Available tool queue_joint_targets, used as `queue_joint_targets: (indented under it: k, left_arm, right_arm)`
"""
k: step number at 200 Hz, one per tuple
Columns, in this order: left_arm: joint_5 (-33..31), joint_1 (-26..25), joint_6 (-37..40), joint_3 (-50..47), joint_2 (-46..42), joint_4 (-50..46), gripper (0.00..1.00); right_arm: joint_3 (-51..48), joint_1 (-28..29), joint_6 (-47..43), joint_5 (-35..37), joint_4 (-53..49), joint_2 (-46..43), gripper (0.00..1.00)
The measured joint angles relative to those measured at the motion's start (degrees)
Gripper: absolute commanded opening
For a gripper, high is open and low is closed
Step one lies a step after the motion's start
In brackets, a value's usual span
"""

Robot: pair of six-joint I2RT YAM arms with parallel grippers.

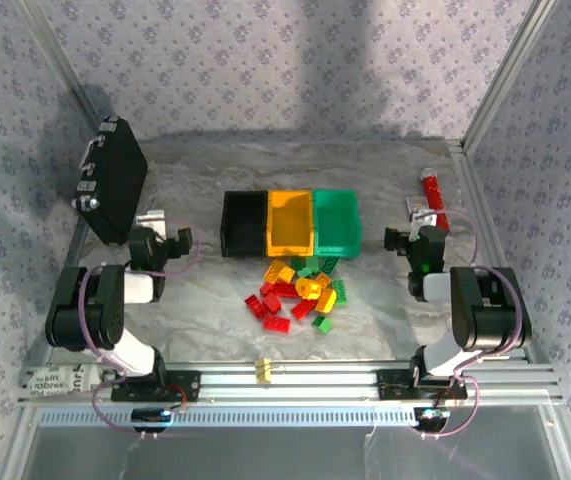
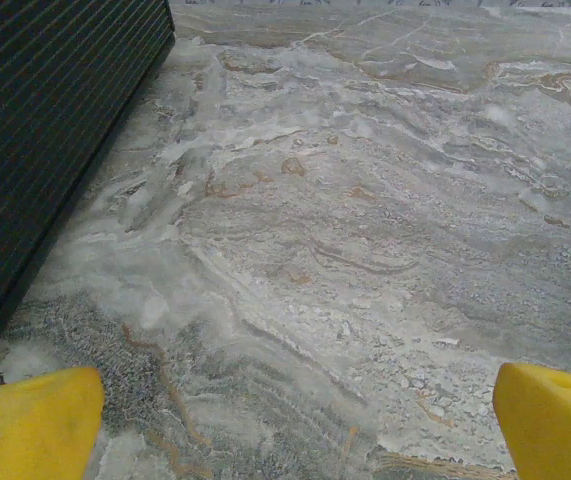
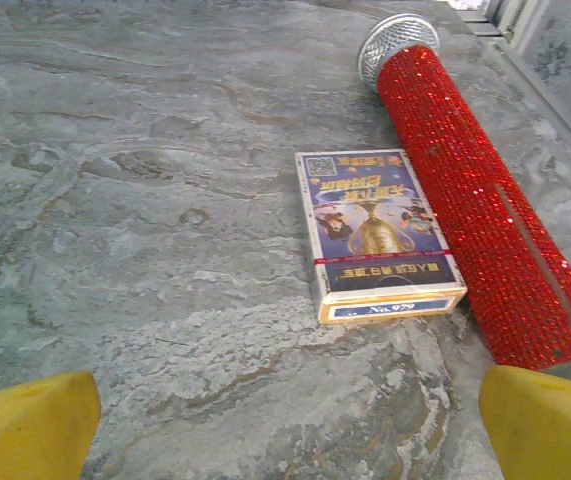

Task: Sort the legos into containers by color
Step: Move the container to the top-center of the table.

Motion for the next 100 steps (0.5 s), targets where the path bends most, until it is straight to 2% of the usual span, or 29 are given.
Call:
queue_joint_targets:
  k: [100]
  left_arm:
    - [0.0, 0.0, 0.0, 0.0, 0.0, 0.0, 1.0]
  right_arm:
    - [0.0, 0.0, -0.1, -2.9, -1.0, 0.0, 0.99]
